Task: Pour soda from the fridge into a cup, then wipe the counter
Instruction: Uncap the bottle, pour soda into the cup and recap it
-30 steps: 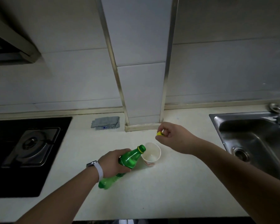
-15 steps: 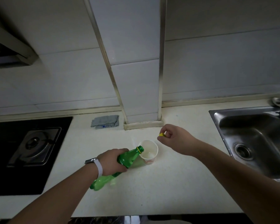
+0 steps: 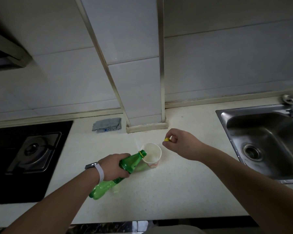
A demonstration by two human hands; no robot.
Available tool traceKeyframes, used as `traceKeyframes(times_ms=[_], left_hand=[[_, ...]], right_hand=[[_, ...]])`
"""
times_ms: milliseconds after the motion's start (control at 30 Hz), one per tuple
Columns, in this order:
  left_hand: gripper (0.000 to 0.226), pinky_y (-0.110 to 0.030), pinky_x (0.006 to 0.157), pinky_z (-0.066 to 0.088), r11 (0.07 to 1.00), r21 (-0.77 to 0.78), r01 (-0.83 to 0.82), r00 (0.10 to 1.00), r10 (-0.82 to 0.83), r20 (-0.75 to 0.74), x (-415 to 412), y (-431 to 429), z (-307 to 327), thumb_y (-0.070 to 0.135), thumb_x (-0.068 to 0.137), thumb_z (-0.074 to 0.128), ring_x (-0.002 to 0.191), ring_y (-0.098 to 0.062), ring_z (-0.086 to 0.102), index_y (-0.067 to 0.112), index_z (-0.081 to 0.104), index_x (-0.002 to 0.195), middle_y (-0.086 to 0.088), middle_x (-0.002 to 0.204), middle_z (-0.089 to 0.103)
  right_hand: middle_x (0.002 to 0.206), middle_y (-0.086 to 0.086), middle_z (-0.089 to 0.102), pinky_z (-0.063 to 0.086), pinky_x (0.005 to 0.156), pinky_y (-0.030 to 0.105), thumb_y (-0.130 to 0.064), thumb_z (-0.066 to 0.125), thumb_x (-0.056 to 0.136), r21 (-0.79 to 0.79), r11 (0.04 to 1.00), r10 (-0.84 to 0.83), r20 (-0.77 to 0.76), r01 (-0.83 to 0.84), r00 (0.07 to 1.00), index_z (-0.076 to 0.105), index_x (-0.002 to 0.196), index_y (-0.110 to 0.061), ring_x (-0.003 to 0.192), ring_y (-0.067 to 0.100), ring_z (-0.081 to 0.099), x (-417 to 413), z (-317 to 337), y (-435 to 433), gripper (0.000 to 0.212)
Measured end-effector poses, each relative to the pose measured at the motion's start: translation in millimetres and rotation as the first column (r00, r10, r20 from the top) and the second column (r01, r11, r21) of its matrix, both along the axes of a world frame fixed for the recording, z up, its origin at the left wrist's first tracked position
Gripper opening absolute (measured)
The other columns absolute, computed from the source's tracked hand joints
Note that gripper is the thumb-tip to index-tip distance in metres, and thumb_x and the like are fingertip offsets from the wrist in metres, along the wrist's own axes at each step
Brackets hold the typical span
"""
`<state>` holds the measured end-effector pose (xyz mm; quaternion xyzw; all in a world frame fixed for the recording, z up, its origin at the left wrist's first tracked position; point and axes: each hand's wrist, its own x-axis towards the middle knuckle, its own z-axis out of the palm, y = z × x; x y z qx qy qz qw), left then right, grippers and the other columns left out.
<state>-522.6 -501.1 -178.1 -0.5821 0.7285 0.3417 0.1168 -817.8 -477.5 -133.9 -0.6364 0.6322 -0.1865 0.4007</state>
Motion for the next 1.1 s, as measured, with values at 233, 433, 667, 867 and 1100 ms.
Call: traceKeyframes(times_ms=[233, 433, 667, 867, 1100], left_hand=[[0.08, -0.03, 0.086, 0.054, 1.0, -0.012, -0.017, 1.0, 0.018, 0.018, 1.0, 0.9, 3.1, 0.044, 0.068, 0.077, 0.099, -0.014, 0.061, 0.04, 0.043, 0.14, 0.006, 0.119, 0.061], [0.075, -0.033, 0.088, 0.054, 1.0, -0.016, -0.026, 0.999, 0.026, 0.021, 1.3, 1.7, 5.6, 0.04, 0.071, 0.078, 0.1, -0.015, 0.061, 0.037, 0.046, 0.139, 0.004, 0.118, 0.062], [0.075, -0.033, 0.086, 0.055, 1.0, -0.014, -0.023, 0.999, 0.023, 0.028, 2.3, 0.4, 7.9, 0.043, 0.069, 0.077, 0.097, -0.014, 0.062, 0.04, 0.047, 0.137, 0.007, 0.114, 0.064], [0.076, -0.033, 0.086, 0.055, 1.0, -0.015, -0.012, 0.999, 0.012, 0.047, 2.5, 0.1, 10.3, 0.043, 0.07, 0.077, 0.098, -0.014, 0.061, 0.039, 0.046, 0.138, 0.005, 0.117, 0.062], [0.065, -0.034, 0.082, 0.056, 1.0, -0.022, 0.014, 0.998, -0.013, 0.055, 2.6, 1.6, 9.4, 0.042, 0.069, 0.075, 0.093, -0.014, 0.062, 0.038, 0.052, 0.13, 0.006, 0.11, 0.065]], right_hand=[[0.074, -0.005, 0.055, 0.04, 0.054, 0.024, -0.044, 0.061, 0.091, 0.008, 1.0, 0.009, 0.002, -0.009, 1.0, 0.058, 0.099, -0.026, 0.06, 0.009, 0.049, 1.4, -0.4, -2.5, 0.02], [0.076, -0.005, 0.056, 0.04, 0.056, 0.023, -0.043, 0.061, 0.091, 0.01, 1.0, 0.016, 0.001, -0.016, 1.0, 0.058, 0.1, -0.026, 0.062, 0.01, 0.05, 1.7, -2.7, -4.1, 0.02], [0.074, -0.005, 0.055, 0.039, 0.056, 0.024, -0.042, 0.061, 0.092, 0.017, 1.0, 0.023, 0.011, -0.023, 1.0, 0.058, 0.1, -0.025, 0.061, 0.009, 0.049, 1.1, -4.6, -5.3, 0.02], [0.075, -0.004, 0.056, 0.042, 0.056, 0.025, -0.042, 0.061, 0.092, 0.026, 0.999, 0.031, 0.005, -0.031, 0.999, 0.058, 0.102, -0.024, 0.062, 0.011, 0.051, 1.9, -6.6, -7.2, 0.021], [0.077, -0.003, 0.058, 0.044, 0.059, 0.027, -0.043, 0.061, 0.092, 0.045, 0.999, 0.031, 0.004, -0.031, 1.0, 0.058, 0.102, -0.025, 0.063, 0.011, 0.052, 1.5, -10.4, -6.2, 0.021]])
